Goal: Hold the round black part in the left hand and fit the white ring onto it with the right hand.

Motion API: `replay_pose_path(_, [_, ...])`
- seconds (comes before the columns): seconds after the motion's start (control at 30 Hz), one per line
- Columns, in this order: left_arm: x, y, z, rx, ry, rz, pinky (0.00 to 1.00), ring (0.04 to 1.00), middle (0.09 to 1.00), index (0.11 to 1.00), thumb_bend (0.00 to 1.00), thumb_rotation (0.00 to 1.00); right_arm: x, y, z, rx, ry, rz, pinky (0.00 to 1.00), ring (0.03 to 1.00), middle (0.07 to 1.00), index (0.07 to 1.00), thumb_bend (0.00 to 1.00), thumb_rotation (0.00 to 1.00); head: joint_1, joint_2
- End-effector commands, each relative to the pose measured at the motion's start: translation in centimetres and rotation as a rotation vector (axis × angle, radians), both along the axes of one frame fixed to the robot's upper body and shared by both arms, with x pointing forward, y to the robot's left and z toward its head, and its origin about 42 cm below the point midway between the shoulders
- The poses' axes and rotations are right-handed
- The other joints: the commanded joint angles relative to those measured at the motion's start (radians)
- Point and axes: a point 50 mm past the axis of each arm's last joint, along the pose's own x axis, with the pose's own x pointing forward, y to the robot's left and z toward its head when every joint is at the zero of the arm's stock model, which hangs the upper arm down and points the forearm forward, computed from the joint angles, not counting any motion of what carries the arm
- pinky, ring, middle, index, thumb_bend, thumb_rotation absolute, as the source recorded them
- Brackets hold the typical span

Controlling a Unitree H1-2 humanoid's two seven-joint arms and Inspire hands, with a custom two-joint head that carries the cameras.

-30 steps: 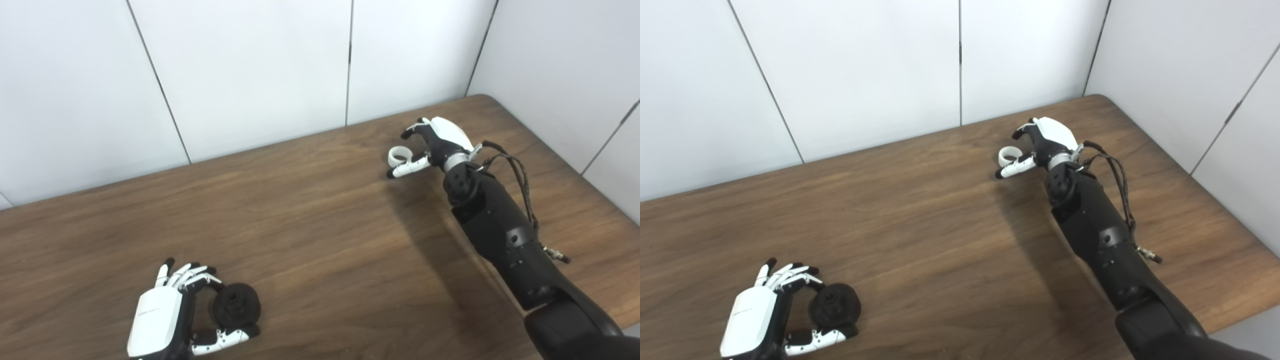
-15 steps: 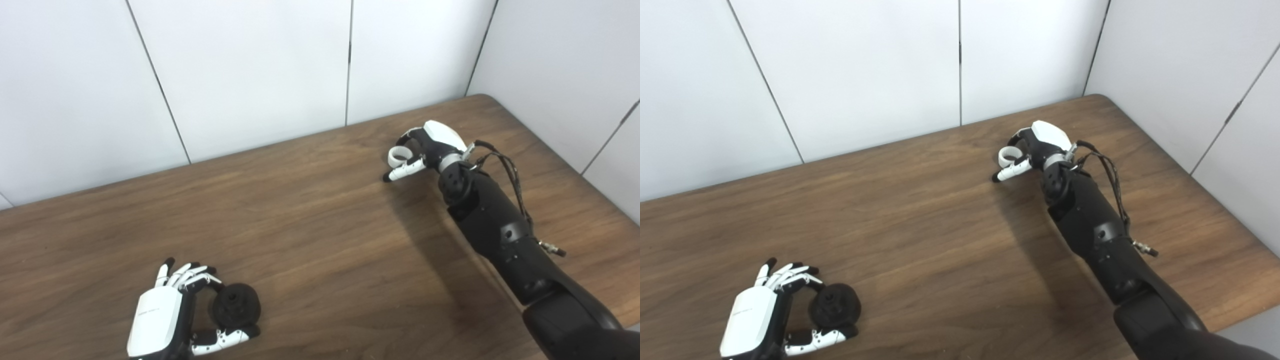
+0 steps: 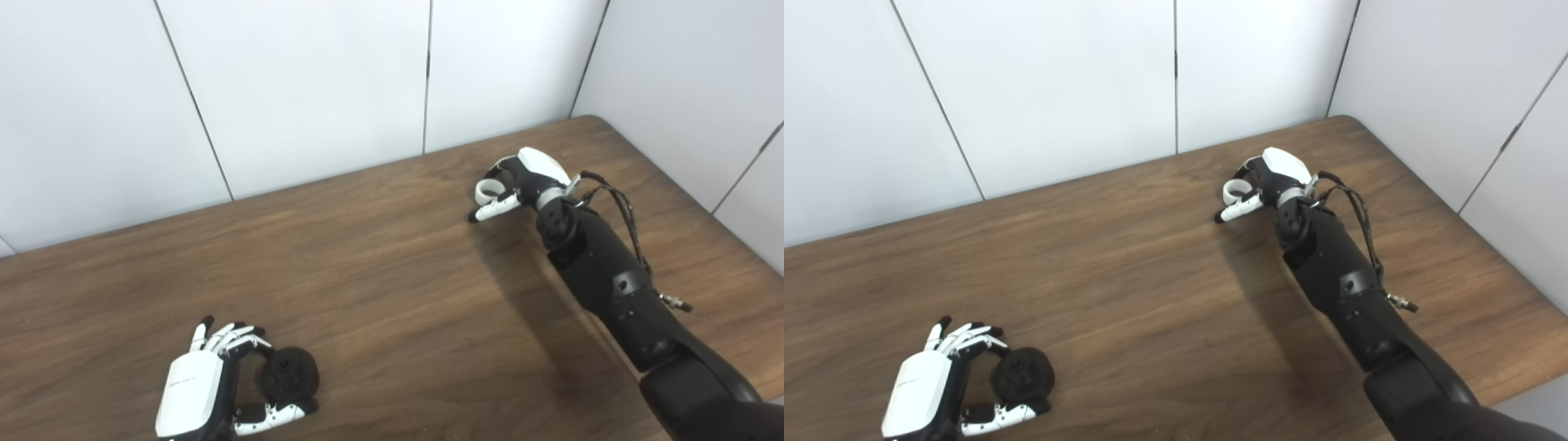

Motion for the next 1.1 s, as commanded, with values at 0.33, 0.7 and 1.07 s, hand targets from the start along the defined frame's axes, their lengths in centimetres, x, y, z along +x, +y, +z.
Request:
replay_pose_path(0.33, [-0.10, 0.73, 0.34, 0.033, -0.009, 0.010, 1.00, 0.855, 0.761, 0.484, 0.52, 0.05, 0.97, -1.34, 3.85, -0.056, -0.068, -0.009, 0.95, 0.984, 0.889, 0.691, 0.81, 0.32, -0.004, 0.006])
replay_pose_path(0.7, [-0.09, 0.78, 0.29, 0.033, -0.008, 0.007, 1.00, 0.856, 0.760, 0.484, 0.52, 0.05, 0.80, -1.53, 3.68, -0.073, -0.057, -0.008, 0.97, 0.963, 0.869, 0.698, 0.82, 0.34, -0.004, 0.010])
replay_pose_path(1.07, [-0.24, 0.67, 0.35, 0.031, -0.009, 0.001, 1.00, 0.860, 0.763, 0.484, 0.52, 0.05, 0.94, -0.78, 3.19, -0.054, -0.068, -0.003, 0.98, 0.973, 0.866, 0.674, 0.81, 0.32, 0.004, 0.014])
